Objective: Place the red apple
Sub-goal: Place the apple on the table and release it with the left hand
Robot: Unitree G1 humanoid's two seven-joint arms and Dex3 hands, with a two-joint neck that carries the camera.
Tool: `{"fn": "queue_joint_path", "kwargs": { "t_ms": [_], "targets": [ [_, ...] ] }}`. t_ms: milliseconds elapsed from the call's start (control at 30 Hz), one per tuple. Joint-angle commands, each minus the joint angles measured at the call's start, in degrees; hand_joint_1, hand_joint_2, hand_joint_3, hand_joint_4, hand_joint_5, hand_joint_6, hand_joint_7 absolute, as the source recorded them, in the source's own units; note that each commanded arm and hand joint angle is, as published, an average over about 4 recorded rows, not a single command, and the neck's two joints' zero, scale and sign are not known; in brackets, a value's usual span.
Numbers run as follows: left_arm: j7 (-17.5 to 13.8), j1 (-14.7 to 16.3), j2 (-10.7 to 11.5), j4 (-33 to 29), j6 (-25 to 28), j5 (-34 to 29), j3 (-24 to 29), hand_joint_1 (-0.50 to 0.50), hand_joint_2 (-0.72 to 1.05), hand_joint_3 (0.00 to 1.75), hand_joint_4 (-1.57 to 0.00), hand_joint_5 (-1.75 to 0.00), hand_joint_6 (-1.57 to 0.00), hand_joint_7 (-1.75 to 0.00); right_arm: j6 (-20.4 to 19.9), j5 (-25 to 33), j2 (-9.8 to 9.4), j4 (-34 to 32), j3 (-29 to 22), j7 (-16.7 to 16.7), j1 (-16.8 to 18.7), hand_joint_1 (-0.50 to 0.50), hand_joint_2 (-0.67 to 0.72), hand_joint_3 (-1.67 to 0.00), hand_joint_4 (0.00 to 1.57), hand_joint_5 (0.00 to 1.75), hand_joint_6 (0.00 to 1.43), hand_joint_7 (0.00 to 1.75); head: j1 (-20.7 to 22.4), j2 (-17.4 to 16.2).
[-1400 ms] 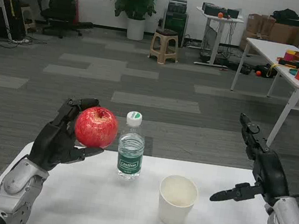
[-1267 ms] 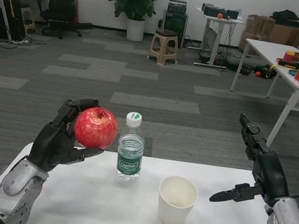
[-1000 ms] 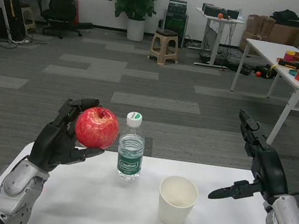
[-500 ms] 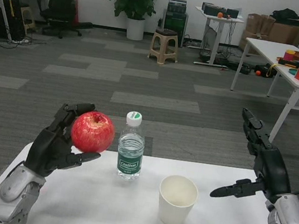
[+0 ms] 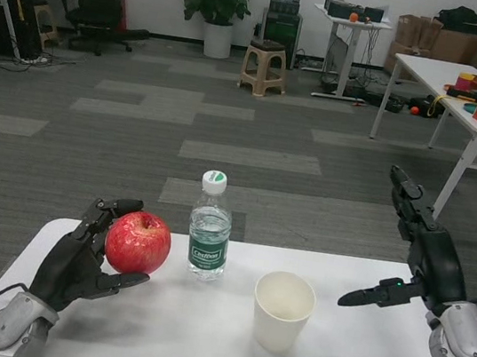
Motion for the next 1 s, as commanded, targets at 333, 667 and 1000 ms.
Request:
{"fn": "queue_joint_path", "kwargs": {
  "t_ms": [333,667,1000],
  "targets": [
    [-2.41,3.05,0.55,8.02,-0.97,2.04,-7.28,-0.26,1.05,0.0,0.0,-0.51,-0.42,-1.33,-0.59,0.27,0.01,0.89,0.08,-0.26,0.4,-0.5,-0.07,0.0,0.0,0.0,0.0,0.09,0.74,-0.87],
    [-3.4,3.99,1.47,11.08,-2.05,1.89,-9.39,-0.19,1.05,0.0,0.0,-0.41,-0.39,-1.33,-0.59,0.27,0.06,1.25,0.39,-0.26,0.45,-0.5,-0.03,0.0,0.0,0.0,0.0,0.07,1.25,-1.38],
    [-4.61,5.16,2.64,14.29,-3.52,1.6,-8.97,-0.17,1.05,0.0,0.0,-0.41,-0.37,-1.33,-0.59,0.27,-0.03,1.73,0.52,-0.26,0.45,-0.47,-0.03,0.0,0.0,0.0,0.0,0.07,1.89,-2.36]
  ]
}}
